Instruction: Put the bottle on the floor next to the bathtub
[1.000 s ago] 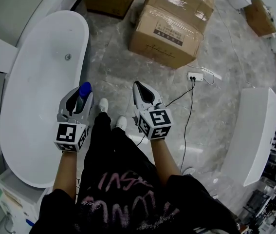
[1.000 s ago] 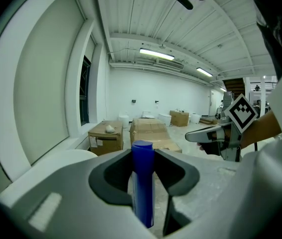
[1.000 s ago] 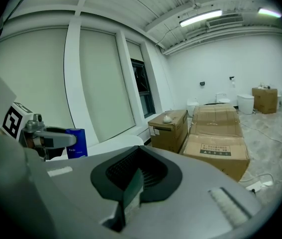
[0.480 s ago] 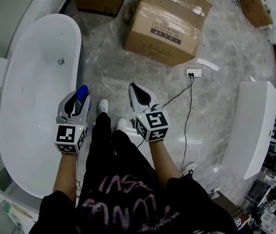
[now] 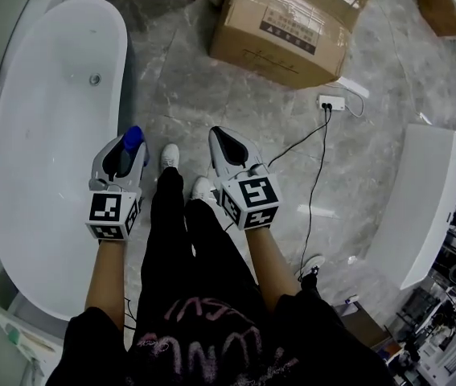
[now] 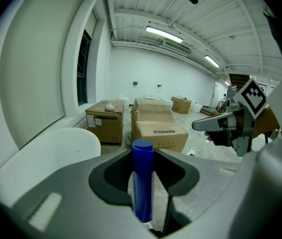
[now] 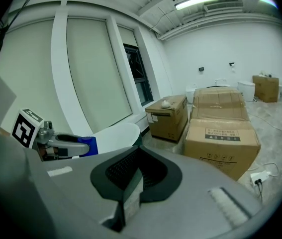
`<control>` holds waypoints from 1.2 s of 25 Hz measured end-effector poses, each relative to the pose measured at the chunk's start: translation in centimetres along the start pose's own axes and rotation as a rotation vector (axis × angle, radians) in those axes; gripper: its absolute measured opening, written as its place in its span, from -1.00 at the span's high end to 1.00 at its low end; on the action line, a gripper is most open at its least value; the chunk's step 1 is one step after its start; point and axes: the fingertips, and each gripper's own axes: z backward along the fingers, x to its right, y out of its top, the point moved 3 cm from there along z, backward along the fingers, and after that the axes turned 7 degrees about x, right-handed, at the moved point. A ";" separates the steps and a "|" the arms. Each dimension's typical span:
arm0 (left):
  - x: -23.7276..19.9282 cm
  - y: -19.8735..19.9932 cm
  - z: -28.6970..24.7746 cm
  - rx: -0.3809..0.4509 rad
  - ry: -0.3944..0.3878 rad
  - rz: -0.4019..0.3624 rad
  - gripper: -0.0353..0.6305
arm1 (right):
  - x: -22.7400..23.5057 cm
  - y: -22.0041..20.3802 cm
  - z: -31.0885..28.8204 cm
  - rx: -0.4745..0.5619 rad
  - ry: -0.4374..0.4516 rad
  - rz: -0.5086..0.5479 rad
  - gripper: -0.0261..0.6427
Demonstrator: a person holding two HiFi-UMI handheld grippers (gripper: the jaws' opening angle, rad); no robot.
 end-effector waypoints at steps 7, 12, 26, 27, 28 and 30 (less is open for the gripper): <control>-1.1 -3.7 -2.9 -0.052 0.007 0.009 0.46 | 1.0 -3.1 -2.1 -0.032 -0.003 -0.032 0.87; -2.1 -6.8 -5.5 -0.092 0.007 0.010 0.46 | 1.6 -5.9 -4.0 -0.058 -0.007 -0.057 0.87; -4.8 -18.1 -13.3 -0.225 0.021 0.042 0.46 | 4.5 -15.7 -10.5 -0.143 -0.005 -0.125 0.86; -4.9 -19.0 -13.7 -0.235 0.022 0.044 0.46 | 4.8 -16.6 -10.9 -0.151 -0.008 -0.131 0.86; -5.0 -19.9 -14.1 -0.244 0.023 0.048 0.46 | 5.0 -17.4 -11.3 -0.159 -0.009 -0.137 0.85; -5.2 -21.8 -15.0 -0.259 0.022 0.053 0.46 | 5.4 -19.0 -12.0 -0.175 -0.007 -0.145 0.85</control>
